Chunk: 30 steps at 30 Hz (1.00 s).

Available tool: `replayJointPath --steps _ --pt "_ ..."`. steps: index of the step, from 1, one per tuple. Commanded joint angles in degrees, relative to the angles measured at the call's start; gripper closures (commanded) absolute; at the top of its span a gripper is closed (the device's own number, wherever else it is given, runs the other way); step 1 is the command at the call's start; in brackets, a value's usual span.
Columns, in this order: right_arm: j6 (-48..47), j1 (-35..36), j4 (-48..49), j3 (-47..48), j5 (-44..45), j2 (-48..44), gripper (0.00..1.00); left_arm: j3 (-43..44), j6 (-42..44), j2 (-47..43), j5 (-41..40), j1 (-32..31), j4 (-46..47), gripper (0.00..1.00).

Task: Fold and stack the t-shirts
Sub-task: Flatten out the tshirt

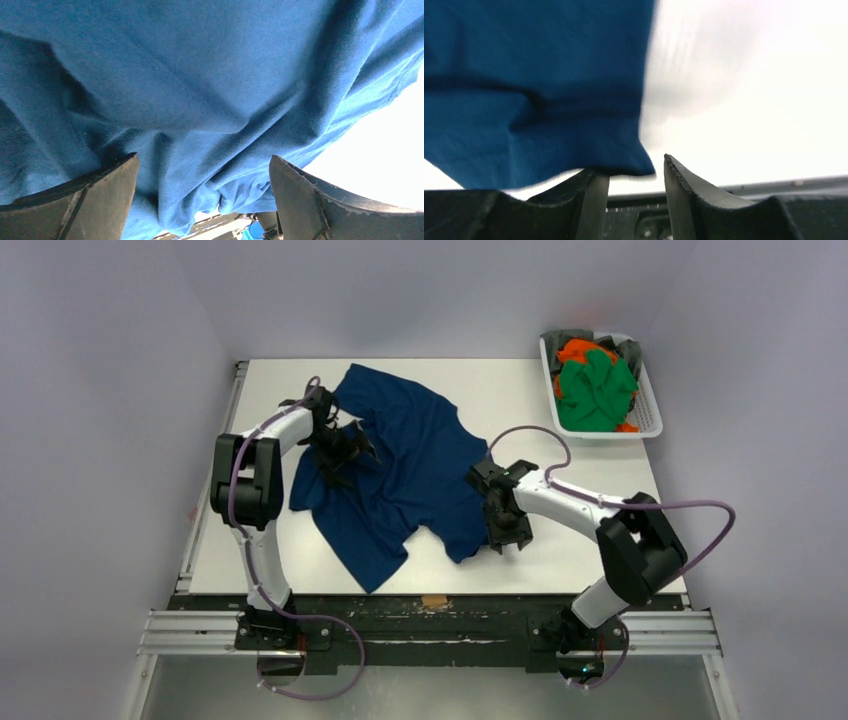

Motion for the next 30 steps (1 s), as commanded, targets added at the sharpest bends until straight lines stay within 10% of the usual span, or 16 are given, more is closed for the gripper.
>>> replayJointPath --steps 1,7,15,24,30 --pt "13.5 0.0 -11.0 -2.2 -0.6 -8.8 0.56 0.5 2.1 -0.1 -2.2 1.3 -0.9 0.00" --pt "7.6 -2.2 -2.9 3.1 5.0 -11.3 0.43 0.0 2.6 -3.4 -2.7 1.2 -1.0 0.00" --pt "-6.1 -8.7 35.9 11.8 -10.7 -2.1 0.33 -3.5 2.1 -7.5 -5.9 1.6 0.1 0.00" --pt "-10.0 -9.2 39.9 41.5 -17.1 31.0 0.28 -2.8 -0.4 -3.5 -3.6 2.6 3.1 0.00" --pt "-9.7 -10.5 38.5 42.5 -15.4 36.7 0.28 3.0 -1.3 0.5 -4.8 3.1 0.4 0.00"
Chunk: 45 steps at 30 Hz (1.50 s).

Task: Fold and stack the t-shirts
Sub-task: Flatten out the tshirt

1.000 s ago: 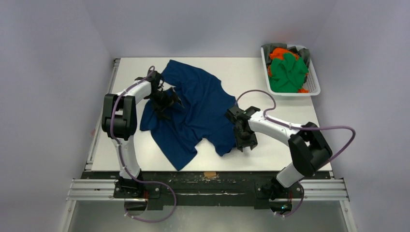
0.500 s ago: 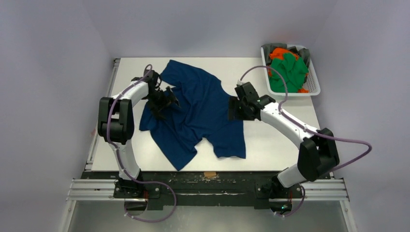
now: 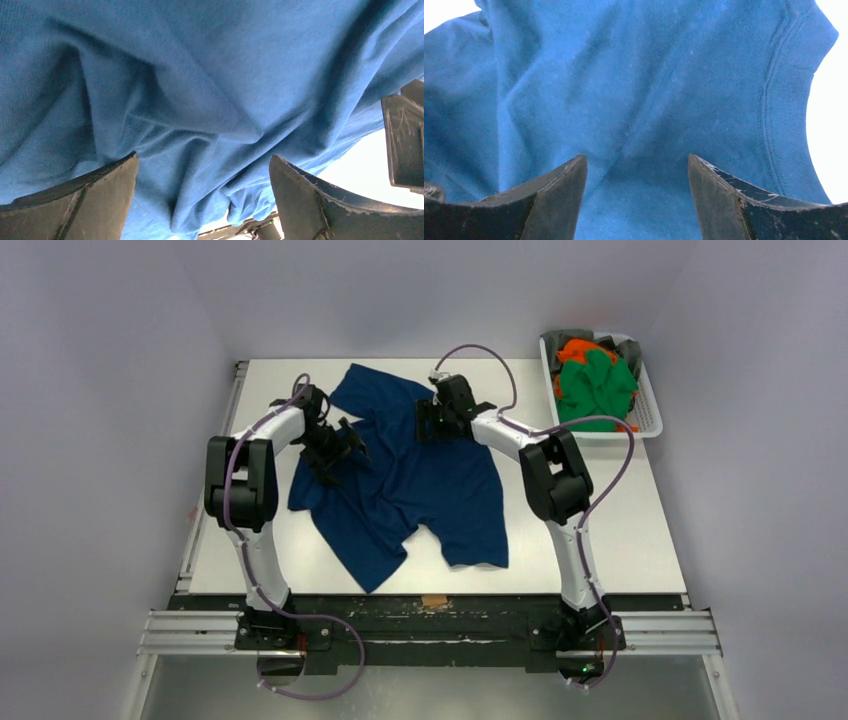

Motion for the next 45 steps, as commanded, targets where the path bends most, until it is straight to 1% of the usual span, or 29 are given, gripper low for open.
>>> replayJointPath --steps 1,3,5,7,12,17,20,22,24,26,27,30,32,35,37,39,41,43,45 --pt "-0.7 -1.6 1.2 -1.7 0.4 -2.0 0.28 6.7 -1.1 3.9 -0.3 0.6 -0.9 0.00" --pt "-0.2 -2.7 2.2 -6.8 1.3 -3.8 0.28 11.1 -0.2 6.6 0.9 0.3 -3.1 0.00" --pt "1.4 -4.4 2.3 -12.1 2.2 -6.1 0.28 14.9 0.6 8.7 0.2 -0.5 -5.6 0.00" --pt "3.8 -6.6 2.2 -17.9 2.1 -8.8 0.28 17.3 1.9 10.6 0.1 -2.0 -6.0 0.00" --pt "6.4 -8.8 1.9 -35.0 3.9 -18.6 0.29 24.2 3.4 16.0 2.3 -4.7 -10.0 0.00" --pt "7.4 -8.8 -4.1 -47.9 5.6 -30.2 0.29 25.5 5.5 16.8 3.4 -5.6 -11.0 0.00" --pt "9.4 -8.8 -9.9 -53.2 5.9 -35.7 0.29 26.0 8.2 15.8 3.6 -6.5 -12.3 0.00" --pt "11.5 -8.2 -12.7 -55.4 6.1 -38.8 0.30 25.7 11.2 14.5 3.4 -7.1 -15.1 0.00" --pt "11.8 -7.2 -16.5 -55.4 7.8 -41.5 0.31 23.2 13.6 11.2 1.5 -7.5 -17.7 0.00" --pt "11.0 -6.3 -18.8 -53.9 10.4 -44.9 0.30 19.5 13.2 6.9 -1.6 -7.5 -17.1 0.00" --pt "10.3 -6.3 -19.3 -53.0 10.9 -46.7 0.30 17.7 13.2 4.7 -1.8 -7.6 -16.7 0.00" --pt "8.5 -6.3 -17.9 -49.6 10.9 -50.5 0.26 12.8 12.8 -0.8 -2.5 -7.5 -15.8 0.00" --pt "6.1 -6.3 -13.2 -47.4 11.3 -49.9 0.22 9.8 11.7 -2.9 -5.1 -7.5 -15.4 0.00" --pt "3.9 -6.4 -6.3 -42.3 10.0 -42.7 0.20 8.2 9.9 -1.6 -6.2 -7.4 -14.2 0.00" --pt "2.5 -6.3 -3.4 -36.8 6.6 -36.2 0.21 8.8 8.4 1.1 -3.9 -7.0 -13.1 0.00" --pt "1.5 -6.3 -3.9 -30.2 4.3 -29.7 0.22 8.7 7.3 3.0 0.0 -6.3 -10.5 0.00" --pt "1.4 -6.6 -5.0 -25.3 5.5 -24.6 0.23 9.5 7.0 4.9 -0.1 -5.0 -10.0 0.00" --pt "2.0 -7.0 -4.5 -23.1 6.4 -21.3 0.23 11.8 7.0 7.3 0.9 -3.1 -10.5 0.00" --pt "1.9 -7.7 -4.4 -21.7 6.7 -18.5 0.23 16.1 7.8 9.8 2.1 -2.4 -11.9 0.00"
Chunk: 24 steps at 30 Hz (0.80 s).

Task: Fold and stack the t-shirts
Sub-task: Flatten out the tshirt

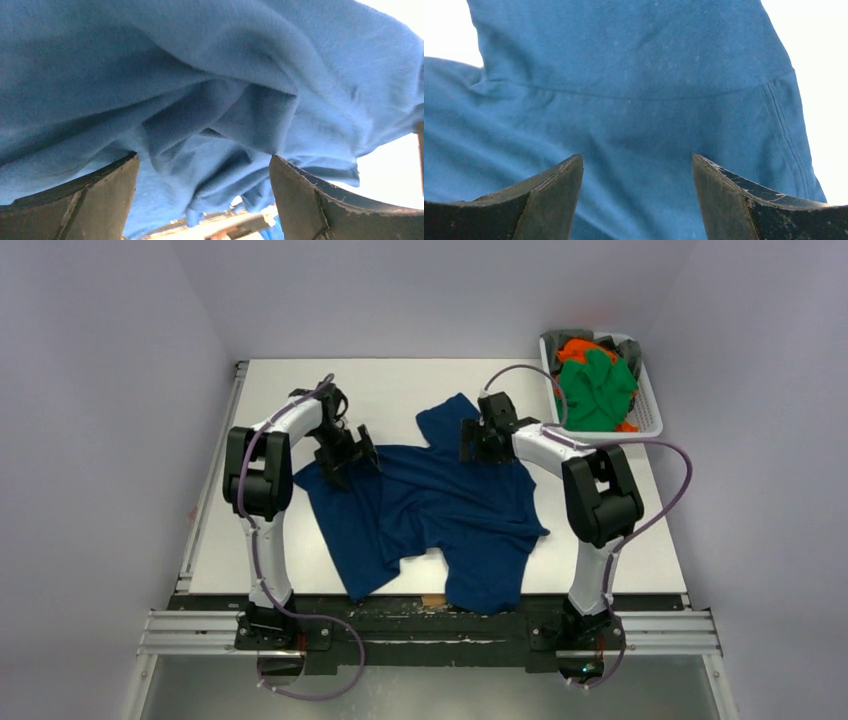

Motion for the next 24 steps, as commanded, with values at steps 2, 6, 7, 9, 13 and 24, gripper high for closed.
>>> replayJointPath --steps 2,6,7,9,13,24 --pt "-1.7 -2.0 -1.2 5.2 0.8 5.1 0.23 10.9 1.5 6.3 2.5 2.3 -2.6 0.00" --pt "-1.8 -4.5 -2.0 5.9 1.2 7.2 0.23 15.4 1.5 10.1 2.6 2.0 -4.5 0.00" --pt "-1.8 -5.1 -1.9 6.2 1.2 7.7 0.23 16.4 1.2 11.2 3.1 2.0 -4.7 0.00" --pt "-1.8 -6.3 -2.6 7.9 0.9 9.5 0.23 19.5 1.0 14.0 4.4 2.0 -5.9 0.00" --pt "-2.3 -8.2 -4.6 12.9 0.8 13.5 0.24 28.2 1.3 19.7 5.3 2.1 -9.6 0.00" --pt "-3.3 -12.1 -10.3 32.3 2.9 25.3 0.24 43.2 -4.7 27.8 13.8 6.3 -1.1 0.00"
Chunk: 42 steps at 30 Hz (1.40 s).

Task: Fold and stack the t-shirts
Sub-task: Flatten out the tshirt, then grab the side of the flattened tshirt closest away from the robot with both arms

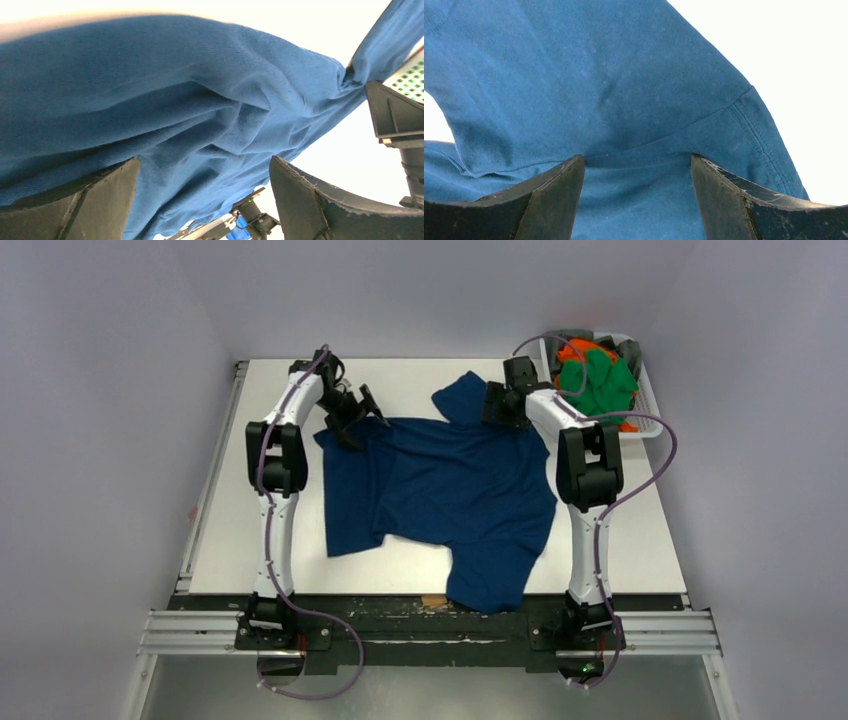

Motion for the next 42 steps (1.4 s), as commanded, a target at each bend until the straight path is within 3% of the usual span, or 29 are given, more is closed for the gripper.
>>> replayJointPath --steps 1,8,15,22,25,27,33,38,42 --pt "-1.9 -1.7 -4.6 7.0 1.7 5.9 0.24 3.0 -3.1 3.2 2.8 2.6 10.8 0.00" --pt "-1.1 -3.5 -5.7 16.6 -0.1 11.8 0.24 9.8 -10.3 8.8 5.3 3.8 18.0 0.00" --pt "-2.0 -4.3 -4.8 25.9 -5.6 16.6 0.23 11.3 -15.6 9.5 3.3 5.9 24.4 0.00" --pt "-4.7 -4.2 -3.8 20.5 -5.4 6.8 0.21 8.8 -11.4 1.1 0.4 7.7 22.3 0.00" --pt "-5.5 -4.2 -3.1 14.8 -5.3 -0.9 0.20 1.2 -6.3 -8.3 -2.2 7.6 19.2 0.00" --pt "-5.9 -4.2 -1.7 8.6 -5.4 -7.4 0.16 -6.1 -3.3 -17.7 -9.2 7.5 15.6 0.00" --pt "-7.7 -4.2 13.5 -16.9 -6.1 -28.9 0.07 -37.8 -1.9 -41.7 -21.9 7.4 17.1 0.00" --pt "-3.0 -4.3 24.3 -35.9 -5.2 -41.0 0.04 -56.2 -7.3 -51.1 -23.5 7.3 16.8 0.00" --pt "-2.6 -4.3 21.4 -38.9 -5.0 -43.0 0.04 -65.5 -9.9 -52.7 -24.2 7.4 18.4 0.01"
